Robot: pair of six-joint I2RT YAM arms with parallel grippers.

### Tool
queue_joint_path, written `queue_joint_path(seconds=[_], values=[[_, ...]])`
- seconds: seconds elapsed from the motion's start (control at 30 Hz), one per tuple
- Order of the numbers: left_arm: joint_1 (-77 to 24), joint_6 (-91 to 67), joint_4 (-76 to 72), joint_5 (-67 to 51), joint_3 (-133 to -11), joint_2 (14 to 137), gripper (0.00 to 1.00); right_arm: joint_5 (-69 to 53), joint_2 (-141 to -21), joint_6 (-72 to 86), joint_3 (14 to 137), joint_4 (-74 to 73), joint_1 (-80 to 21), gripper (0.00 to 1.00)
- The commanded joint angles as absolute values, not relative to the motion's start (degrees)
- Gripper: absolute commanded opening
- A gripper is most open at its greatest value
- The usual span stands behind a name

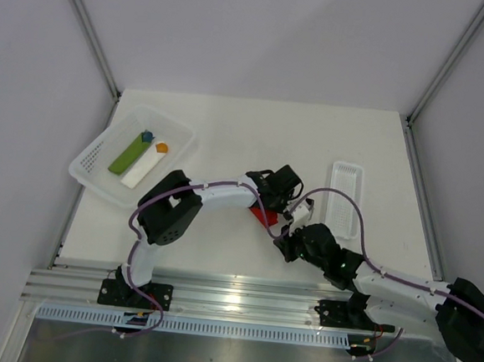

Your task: Place the utensils on the paper napkin and roll it up

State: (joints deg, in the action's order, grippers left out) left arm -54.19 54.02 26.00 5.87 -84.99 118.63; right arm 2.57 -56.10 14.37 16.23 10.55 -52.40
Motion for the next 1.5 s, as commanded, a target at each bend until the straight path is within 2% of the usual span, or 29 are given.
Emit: queue_joint_path(seconds=[0.0, 0.27, 0.4, 0.6, 0.83, 1.03, 1.2, 1.33, 1.47], values=[[-55.37, 52.91, 25.05, 5.27, -87.71, 119.44, 0.08, 9.65, -56.16, 4.15, 17.06, 24.33, -58.26, 0.0], [-55.11, 52.47, 24.87, 4.57, -87.8, 119.36, 0.08, 14.32, -50.55, -2.89, 10.64, 30.58, -61.43, 0.05], [-54.93, 52.12, 25.22, 3.69, -87.71, 119.0, 0.08, 19.68, -43.17, -2.37, 8.88, 27.09, -61.52, 0.07], [-54.84, 52.47, 25.58, 3.34, -87.8, 119.09, 0.08, 14.06, -32.0, -11.14, 3.25, 32.7, -64.07, 0.09], [-54.76, 52.65, 25.93, 3.16, -87.8, 119.18, 0.07, 6.51, -31.64, -16.08, 10.19, 28.04, -66.27, 0.09], [-54.76, 52.91, 25.93, 3.16, -87.71, 119.09, 0.07, 5.72, -34.89, -16.7, 11.95, 26.28, -66.53, 0.09], [-54.76, 52.91, 26.28, 3.25, -88.07, 119.35, 0.07, 3.95, -45.57, -20.91, 13.27, 28.12, -67.76, 0.07], [-54.76, 52.65, 26.63, 3.08, -88.68, 119.36, 0.07, 12.28, -56.67, -27.32, 13.53, 38.55, -70.31, 0.04], [-54.84, 52.65, 27.51, 2.99, -89.21, 119.53, 0.08, 16.43, -64.85, -30.76, 17.21, 42.1, -70.4, 0.03]])
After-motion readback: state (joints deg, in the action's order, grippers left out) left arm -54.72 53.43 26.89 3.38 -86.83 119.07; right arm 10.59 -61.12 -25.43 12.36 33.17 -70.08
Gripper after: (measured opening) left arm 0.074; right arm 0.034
